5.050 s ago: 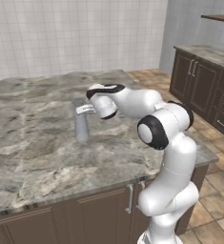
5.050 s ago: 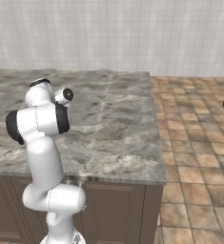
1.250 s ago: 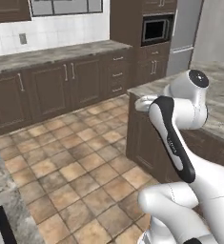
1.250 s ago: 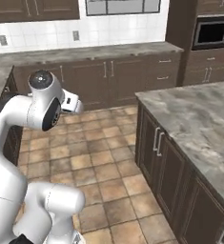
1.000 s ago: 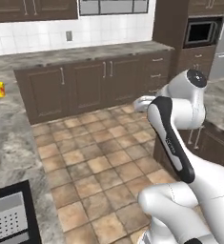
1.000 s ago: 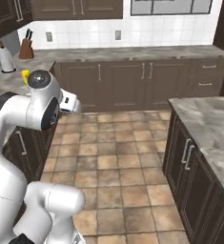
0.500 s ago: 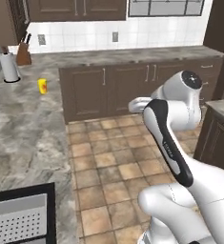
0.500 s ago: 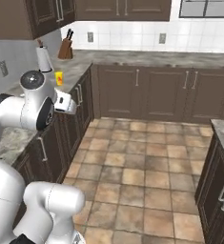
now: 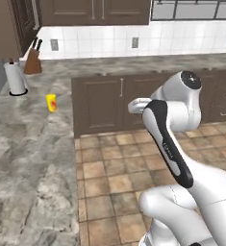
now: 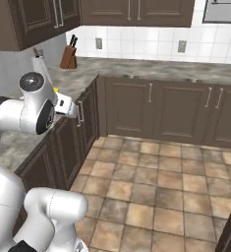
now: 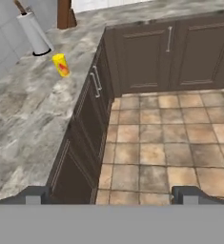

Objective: Place the pitcher and cup on the dining counter for serving.

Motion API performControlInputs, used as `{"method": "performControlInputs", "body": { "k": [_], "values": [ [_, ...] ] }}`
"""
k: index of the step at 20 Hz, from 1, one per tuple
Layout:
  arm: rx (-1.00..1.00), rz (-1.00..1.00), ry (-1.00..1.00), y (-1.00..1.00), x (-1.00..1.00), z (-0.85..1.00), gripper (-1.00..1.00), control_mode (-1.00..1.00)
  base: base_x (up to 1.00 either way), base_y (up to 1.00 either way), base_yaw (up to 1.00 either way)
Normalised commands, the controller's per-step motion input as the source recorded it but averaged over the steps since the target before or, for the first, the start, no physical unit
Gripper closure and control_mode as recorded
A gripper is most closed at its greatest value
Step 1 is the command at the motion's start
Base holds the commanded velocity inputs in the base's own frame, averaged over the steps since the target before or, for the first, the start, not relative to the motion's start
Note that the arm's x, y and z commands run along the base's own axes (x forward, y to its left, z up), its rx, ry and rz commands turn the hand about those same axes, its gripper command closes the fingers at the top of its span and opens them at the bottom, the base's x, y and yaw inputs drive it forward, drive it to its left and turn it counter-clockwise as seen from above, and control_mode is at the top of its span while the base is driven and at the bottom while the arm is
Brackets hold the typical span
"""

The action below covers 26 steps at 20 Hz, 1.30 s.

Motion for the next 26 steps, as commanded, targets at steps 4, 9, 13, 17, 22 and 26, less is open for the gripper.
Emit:
{"method": "performControlInputs", "body": {
  "k": [4, 9, 13, 17, 22, 26],
  "values": [
    [0.0, 0.0, 0.0, 0.0, 0.0, 0.0, -1.0, 1.0, 1.0, -0.38, 0.17],
    [0.0, 0.0, 0.0, 0.0, 0.0, 0.0, -1.0, 1.0, 1.0, -0.48, 0.19],
    [0.0, 0.0, 0.0, 0.0, 0.0, 0.0, -1.0, 1.0, 1.0, -0.52, 0.21],
    [0.0, 0.0, 0.0, 0.0, 0.0, 0.0, -1.0, 1.0, 1.0, -0.57, 0.26],
    [0.0, 0.0, 0.0, 0.0, 0.0, 0.0, -1.0, 1.0, 0.9, -0.46, 0.6],
    [0.0, 0.0, 0.0, 0.0, 0.0, 0.0, -1.0, 1.0, 0.72, -0.3, 0.75]
  ]
}}
